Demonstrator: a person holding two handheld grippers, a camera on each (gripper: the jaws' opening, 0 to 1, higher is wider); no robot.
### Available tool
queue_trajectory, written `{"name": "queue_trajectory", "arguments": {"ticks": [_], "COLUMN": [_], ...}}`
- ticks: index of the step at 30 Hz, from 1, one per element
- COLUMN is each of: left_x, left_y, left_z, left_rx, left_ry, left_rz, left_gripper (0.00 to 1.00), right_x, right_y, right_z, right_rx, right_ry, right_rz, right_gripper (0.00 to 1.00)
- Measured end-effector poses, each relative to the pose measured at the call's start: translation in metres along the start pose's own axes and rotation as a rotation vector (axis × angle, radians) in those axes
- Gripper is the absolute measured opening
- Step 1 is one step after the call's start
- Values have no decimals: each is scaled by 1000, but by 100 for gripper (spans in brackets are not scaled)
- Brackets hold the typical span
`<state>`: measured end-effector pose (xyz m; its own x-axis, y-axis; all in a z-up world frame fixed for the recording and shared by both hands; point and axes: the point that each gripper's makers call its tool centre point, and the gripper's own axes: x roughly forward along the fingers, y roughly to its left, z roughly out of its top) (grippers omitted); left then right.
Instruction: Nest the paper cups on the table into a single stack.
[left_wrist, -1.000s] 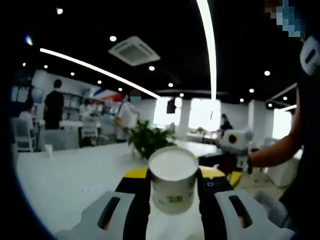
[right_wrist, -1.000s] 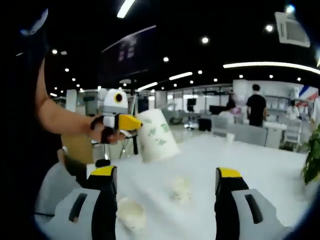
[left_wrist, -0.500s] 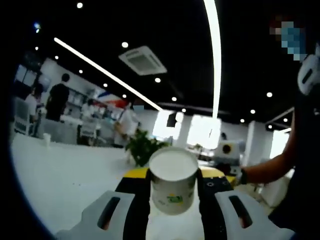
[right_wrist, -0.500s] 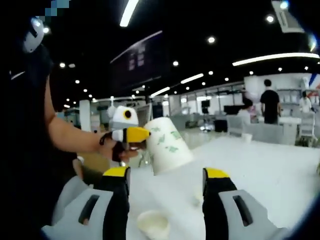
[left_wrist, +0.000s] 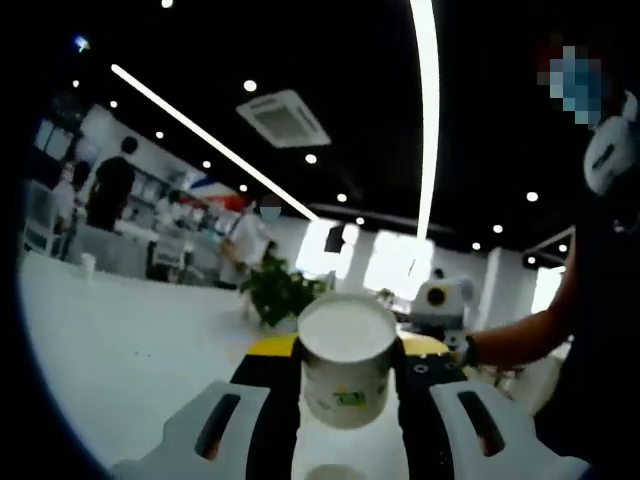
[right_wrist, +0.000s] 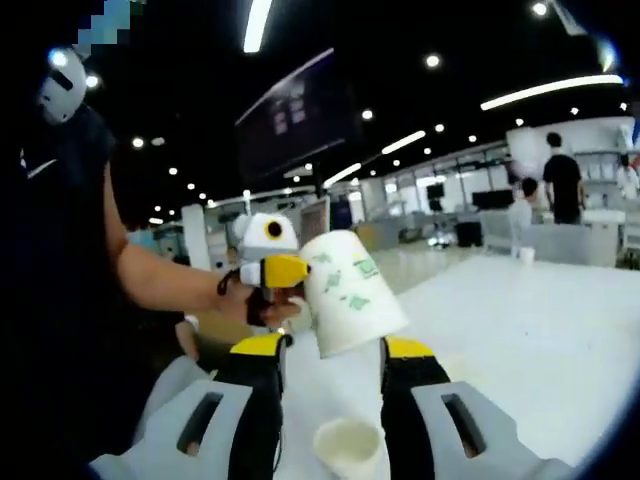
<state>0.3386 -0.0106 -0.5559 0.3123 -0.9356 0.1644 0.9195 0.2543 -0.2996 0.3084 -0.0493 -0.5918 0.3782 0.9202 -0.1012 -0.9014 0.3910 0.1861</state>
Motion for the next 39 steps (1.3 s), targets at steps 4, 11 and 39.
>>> {"name": "queue_trajectory", "arguments": {"ticks": [4,11,39], "left_x": [-7,-12,-16], "left_y": [-2,-7,-15], "left_z": [-6,-17,-20], "left_rx": [-18,0,103], "left_ry": [24,94,226], "left_rz": [-17,-50,-105], "left_gripper": [34,34,32], "right_x": [-1,-1,-1], "right_y": [2,5,35], "right_z": [4,14,37], "right_rx": [35,66,76], "right_ry": [-24,-51,22], "right_rz": [14,39,239], "right_gripper": [31,26,0]}}
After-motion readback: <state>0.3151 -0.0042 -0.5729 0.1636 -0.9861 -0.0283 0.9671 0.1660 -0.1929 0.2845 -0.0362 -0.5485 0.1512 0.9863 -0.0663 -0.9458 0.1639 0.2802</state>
